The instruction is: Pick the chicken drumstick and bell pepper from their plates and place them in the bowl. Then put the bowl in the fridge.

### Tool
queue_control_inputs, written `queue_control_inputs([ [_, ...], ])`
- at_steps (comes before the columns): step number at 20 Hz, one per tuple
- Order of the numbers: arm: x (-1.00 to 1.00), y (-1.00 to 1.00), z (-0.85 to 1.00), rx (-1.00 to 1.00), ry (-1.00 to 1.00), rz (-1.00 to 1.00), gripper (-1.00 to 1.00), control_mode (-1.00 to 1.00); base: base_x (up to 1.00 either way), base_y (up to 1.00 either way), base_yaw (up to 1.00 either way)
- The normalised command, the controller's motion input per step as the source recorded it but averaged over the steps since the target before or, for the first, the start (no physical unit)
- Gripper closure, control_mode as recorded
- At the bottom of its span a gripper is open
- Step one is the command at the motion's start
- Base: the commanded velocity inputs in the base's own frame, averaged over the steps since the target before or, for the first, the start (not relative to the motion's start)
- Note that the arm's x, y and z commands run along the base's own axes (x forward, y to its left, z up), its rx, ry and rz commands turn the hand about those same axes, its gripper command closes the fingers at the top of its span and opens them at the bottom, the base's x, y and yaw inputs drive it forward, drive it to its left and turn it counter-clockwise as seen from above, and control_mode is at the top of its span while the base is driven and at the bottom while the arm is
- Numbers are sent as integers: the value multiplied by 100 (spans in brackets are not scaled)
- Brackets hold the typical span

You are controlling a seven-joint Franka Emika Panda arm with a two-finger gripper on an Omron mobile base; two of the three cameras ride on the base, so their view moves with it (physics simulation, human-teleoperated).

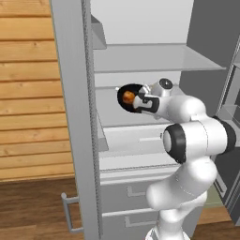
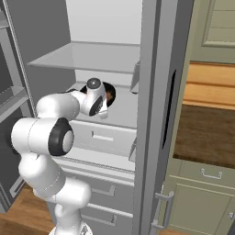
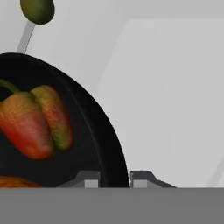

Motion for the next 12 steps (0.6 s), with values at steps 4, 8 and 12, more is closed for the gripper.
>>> queue_control_inputs([
  [4, -7, 0, 0, 0, -3, 0, -100, -100, 0, 0, 0],
  [8, -60, 0, 4, 0, -5, 0, -100, -100, 0, 0, 0],
  [12, -56, 0, 26, 1, -1, 0, -100, -100, 0, 0, 0],
])
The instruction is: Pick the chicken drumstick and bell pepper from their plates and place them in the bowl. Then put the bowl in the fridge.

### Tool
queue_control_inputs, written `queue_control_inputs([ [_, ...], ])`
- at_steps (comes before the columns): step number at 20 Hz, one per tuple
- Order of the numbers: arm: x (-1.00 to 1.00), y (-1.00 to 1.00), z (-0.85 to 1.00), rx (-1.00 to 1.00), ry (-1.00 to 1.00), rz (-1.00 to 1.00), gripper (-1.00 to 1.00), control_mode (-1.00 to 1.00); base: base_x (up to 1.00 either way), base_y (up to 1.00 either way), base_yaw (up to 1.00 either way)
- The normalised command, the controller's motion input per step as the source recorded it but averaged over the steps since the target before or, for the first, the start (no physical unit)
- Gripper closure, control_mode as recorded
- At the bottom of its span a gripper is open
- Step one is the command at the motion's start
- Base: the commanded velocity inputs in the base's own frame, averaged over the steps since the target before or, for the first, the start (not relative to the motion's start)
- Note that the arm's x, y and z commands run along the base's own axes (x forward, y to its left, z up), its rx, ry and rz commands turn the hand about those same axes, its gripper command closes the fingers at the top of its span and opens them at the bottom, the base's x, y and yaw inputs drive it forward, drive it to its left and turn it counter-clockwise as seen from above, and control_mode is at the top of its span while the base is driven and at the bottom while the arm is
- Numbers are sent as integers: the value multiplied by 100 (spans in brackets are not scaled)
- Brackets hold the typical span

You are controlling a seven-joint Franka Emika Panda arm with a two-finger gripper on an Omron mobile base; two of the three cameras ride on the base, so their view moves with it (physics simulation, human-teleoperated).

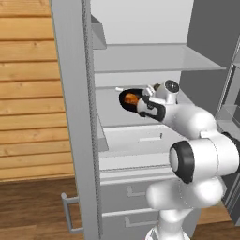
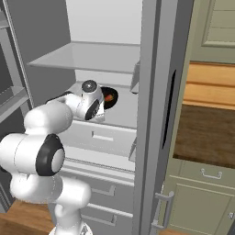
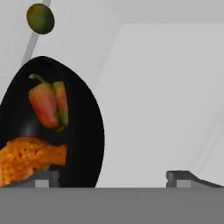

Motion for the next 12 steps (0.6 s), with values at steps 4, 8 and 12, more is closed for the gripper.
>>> queue_control_inputs([
  [4, -67, 0, 85, 2, 5, 0, -100, -100, 0, 0, 0],
  [8, -93, 0, 75, 0, 2, 0, -100, -100, 0, 0, 0],
  [12, -100, 0, 9, 0, 3, 0, -100, -100, 0, 0, 0],
])
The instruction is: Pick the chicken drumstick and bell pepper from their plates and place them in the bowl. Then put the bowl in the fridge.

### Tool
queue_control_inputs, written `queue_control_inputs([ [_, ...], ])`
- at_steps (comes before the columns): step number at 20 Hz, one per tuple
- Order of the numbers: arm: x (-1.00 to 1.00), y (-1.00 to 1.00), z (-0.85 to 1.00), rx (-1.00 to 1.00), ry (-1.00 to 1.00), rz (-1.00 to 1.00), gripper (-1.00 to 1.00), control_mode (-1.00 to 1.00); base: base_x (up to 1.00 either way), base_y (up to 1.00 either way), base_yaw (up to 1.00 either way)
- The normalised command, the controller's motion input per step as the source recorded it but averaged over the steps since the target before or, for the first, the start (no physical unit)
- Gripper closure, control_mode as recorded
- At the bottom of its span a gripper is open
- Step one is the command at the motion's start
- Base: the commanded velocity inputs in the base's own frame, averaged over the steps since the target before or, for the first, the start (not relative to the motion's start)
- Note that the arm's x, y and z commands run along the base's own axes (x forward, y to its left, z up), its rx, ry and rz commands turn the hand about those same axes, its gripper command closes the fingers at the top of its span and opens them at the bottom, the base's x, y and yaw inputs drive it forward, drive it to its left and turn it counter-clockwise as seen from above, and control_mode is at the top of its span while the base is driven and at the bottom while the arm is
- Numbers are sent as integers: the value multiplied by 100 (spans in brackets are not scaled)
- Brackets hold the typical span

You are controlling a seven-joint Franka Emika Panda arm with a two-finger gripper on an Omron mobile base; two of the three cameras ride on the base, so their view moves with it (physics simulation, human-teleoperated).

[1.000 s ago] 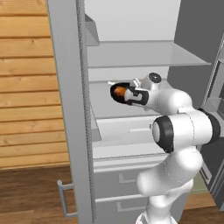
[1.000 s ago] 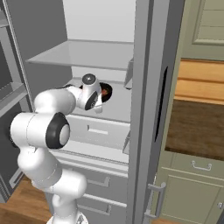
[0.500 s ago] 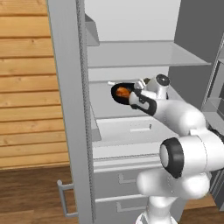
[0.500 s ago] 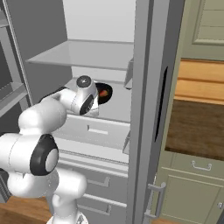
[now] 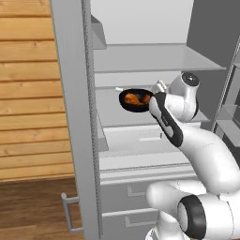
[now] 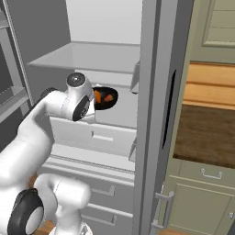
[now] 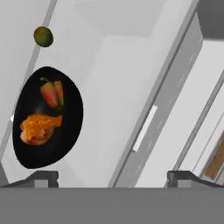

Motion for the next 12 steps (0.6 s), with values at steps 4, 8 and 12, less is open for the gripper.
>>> queue_control_inputs([
  [4, -100, 0, -18, -3, 0, 2, -100, -100, 0, 0, 0],
  [8, -100, 0, -2, -2, 0, 4, -100, -100, 0, 0, 0],
  [12, -100, 0, 0, -7, 3, 8, -100, -100, 0, 0, 0],
])
